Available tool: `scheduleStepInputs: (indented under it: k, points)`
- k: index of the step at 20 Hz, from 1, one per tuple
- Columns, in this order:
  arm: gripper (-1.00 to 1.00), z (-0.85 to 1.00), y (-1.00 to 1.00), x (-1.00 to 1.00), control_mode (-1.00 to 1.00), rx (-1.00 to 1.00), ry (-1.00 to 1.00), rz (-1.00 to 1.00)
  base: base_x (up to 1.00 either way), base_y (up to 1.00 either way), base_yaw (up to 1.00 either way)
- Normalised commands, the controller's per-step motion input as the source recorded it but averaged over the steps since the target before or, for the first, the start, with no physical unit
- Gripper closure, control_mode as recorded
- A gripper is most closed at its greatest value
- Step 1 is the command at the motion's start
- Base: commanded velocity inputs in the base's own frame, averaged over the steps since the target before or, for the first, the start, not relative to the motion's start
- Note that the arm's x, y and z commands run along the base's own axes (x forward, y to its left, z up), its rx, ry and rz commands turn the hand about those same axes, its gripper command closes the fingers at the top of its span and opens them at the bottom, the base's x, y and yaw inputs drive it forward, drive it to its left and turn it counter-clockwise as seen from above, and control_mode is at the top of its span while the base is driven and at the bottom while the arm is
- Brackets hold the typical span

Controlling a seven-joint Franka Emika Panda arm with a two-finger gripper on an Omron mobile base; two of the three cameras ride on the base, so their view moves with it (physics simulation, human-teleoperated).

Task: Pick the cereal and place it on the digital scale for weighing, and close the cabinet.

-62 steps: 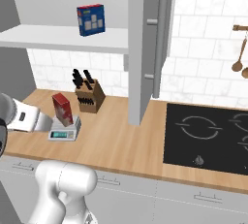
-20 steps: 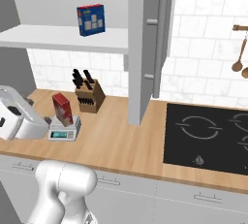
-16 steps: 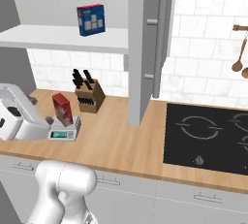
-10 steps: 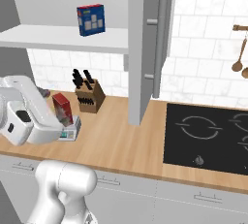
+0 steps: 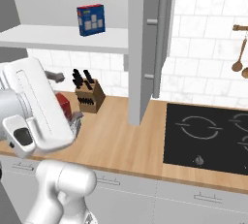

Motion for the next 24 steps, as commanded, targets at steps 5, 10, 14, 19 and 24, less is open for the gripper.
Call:
scheduleStepInputs:
  k: [5,10,14,19,24]
  points:
    - [-1.00,0.17,-0.59,-0.02,-1.00,0.15,-0.28,-0.29,0.00,0.00,0.00]
    - [-1.00,0.00,-0.54,0.01,-1.00,0.14,-0.31,-0.25,0.00,0.00,0.00]
    - [-1.00,0.00,-0.39,0.10,-1.00,0.11,-0.32,-0.19,0.00,0.00,0.00]
    - [-1.00,0.00,-0.39,0.06,-1.00,0.09,-0.26,-0.12,0.00,0.00,0.00]
    - [-1.00,0.03,-0.31,0.00,-1.00,0.09,-0.24,-0.06,0.00,0.00,0.00]
